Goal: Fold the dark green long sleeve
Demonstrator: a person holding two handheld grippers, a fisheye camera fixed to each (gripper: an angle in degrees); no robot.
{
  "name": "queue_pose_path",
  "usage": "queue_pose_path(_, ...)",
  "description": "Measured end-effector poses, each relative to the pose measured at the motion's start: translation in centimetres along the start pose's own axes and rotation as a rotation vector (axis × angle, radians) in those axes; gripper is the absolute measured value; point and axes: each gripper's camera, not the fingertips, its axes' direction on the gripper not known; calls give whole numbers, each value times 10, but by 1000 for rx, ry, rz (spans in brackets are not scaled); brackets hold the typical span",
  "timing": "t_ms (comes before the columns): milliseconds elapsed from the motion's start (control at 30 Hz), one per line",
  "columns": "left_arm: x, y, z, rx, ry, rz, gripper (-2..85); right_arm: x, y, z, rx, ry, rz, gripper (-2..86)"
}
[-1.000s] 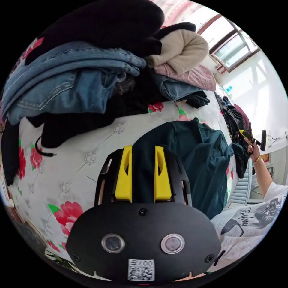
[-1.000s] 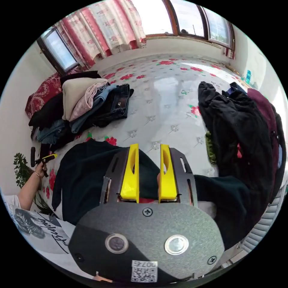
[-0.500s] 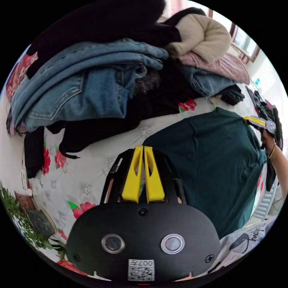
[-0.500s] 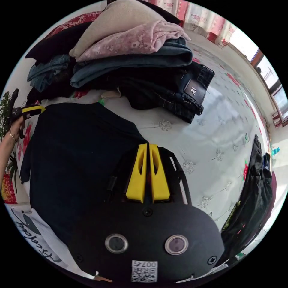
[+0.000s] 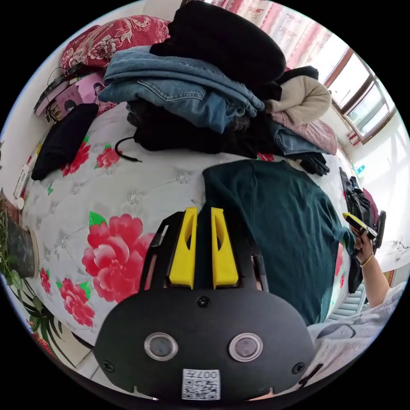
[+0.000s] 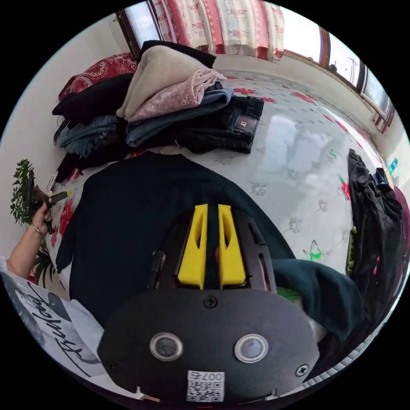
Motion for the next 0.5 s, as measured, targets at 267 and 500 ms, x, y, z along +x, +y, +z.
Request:
queue_pose_path(267,4,155,-36,-224,188,59,82,41,212,-72,-208,-135,220,72)
queue_pose_path(500,23,234,-31,-361,190,71,75,-31,314,-80,-303,-242,128,78)
